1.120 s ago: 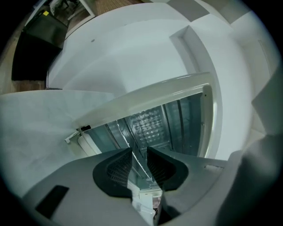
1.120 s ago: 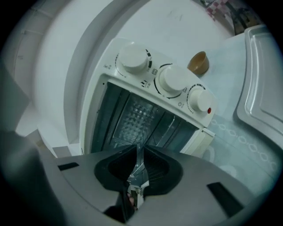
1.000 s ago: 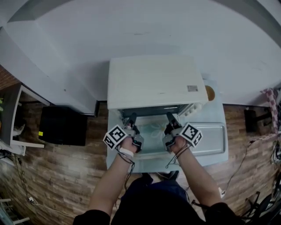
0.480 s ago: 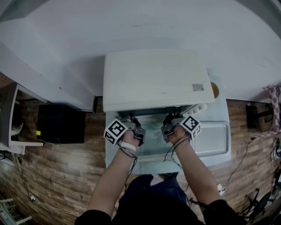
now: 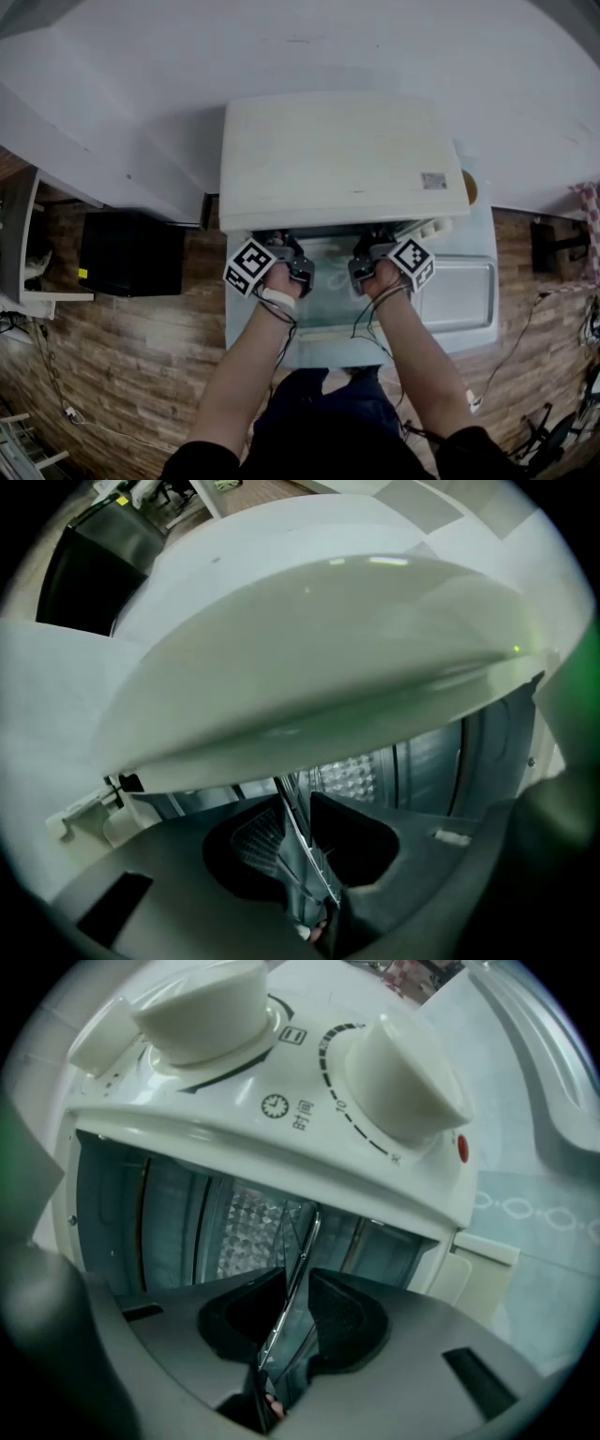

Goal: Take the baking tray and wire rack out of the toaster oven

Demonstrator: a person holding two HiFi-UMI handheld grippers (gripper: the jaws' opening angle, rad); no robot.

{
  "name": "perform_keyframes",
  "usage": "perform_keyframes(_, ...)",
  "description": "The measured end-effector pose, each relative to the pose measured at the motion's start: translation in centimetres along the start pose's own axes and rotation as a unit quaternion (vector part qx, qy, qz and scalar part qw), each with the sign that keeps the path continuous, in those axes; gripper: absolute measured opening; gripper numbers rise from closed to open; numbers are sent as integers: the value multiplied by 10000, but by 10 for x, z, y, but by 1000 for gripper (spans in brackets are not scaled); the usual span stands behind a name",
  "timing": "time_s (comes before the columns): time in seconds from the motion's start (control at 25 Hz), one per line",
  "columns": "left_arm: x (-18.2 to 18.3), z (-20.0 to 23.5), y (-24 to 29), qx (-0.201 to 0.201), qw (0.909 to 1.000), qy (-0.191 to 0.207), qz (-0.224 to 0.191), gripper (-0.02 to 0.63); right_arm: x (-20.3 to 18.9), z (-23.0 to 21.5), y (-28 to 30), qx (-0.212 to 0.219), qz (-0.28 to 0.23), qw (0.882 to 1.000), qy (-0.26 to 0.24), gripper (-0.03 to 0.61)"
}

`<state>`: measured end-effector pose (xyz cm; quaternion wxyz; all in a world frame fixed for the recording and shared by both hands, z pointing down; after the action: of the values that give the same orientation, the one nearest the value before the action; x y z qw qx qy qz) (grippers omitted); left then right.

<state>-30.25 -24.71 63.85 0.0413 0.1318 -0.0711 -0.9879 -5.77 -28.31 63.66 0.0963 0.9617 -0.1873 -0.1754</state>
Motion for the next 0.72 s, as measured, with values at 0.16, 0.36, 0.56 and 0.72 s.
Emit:
perform_keyframes(0.16,-2,-4,-4,-87,10000,35,-1,32,0,4,1,295,52,9996,-18,41)
perform_keyframes(0.36,-6,-1,-12,-10,10000,-12,23,25,-4,-1,-10,59,185,9998,54,40)
perform_keyframes(0.56,-12,-1,-30,29,9999,83,128,25,-7,-6,-29,-16,286,9996,90,41)
perform_keyframes(0.72,-18,0,-46,76,9998,92,129,26,-9,-8,-44,-3,351,9993,100,40)
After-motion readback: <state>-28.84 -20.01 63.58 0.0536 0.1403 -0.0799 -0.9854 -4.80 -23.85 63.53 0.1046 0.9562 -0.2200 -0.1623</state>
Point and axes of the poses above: the fingertips, and each gripper's own axes: y forward along the fingers, z to its left, x out of its top, the point moved 4 cm from there along -y, backward along the fingers, and after that the axes turned 8 degrees about -z, right-handed, at the moved point
